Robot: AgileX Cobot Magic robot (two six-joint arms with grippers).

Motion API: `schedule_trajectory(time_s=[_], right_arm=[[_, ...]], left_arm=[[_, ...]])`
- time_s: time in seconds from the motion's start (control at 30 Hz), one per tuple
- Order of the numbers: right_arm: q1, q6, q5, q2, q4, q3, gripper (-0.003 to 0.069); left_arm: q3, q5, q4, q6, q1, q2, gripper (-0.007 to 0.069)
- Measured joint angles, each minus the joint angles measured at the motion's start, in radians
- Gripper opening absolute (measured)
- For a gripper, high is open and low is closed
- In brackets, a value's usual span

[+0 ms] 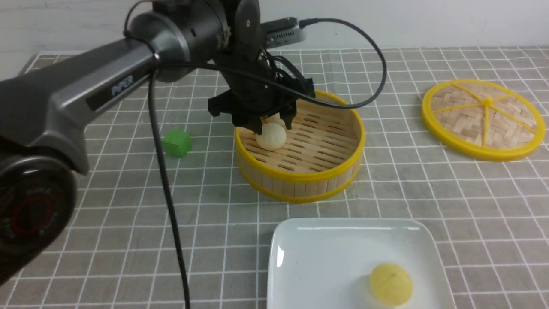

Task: Put the steamed buns into the plate on the grey tablecloth.
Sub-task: 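Reach into the bamboo steamer and grasp a bun with the left gripper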

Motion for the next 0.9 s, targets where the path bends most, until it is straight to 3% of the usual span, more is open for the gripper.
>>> schedule_trajectory(time_s=[0.3, 0.57, 0.9], right_arm=[[0.000, 0.000, -0.017, 0.000, 0.000, 0.000, 0.0014], [0.000, 0.000, -0.030, 0.000, 0.000, 0.000, 0.0023], [0.000, 0.000, -0.040, 0.000, -0.001, 0.000, 0.0034]], left_arm=[[-0.010, -0.109, 0.058, -0.001, -0.001, 0.088, 0.0376], [-0.011, -0.118, 0.142, -0.001, -0.001, 0.088, 0.0375], [-0.011, -0.123, 0.142, -0.003, -0.001, 0.125, 0.0375]])
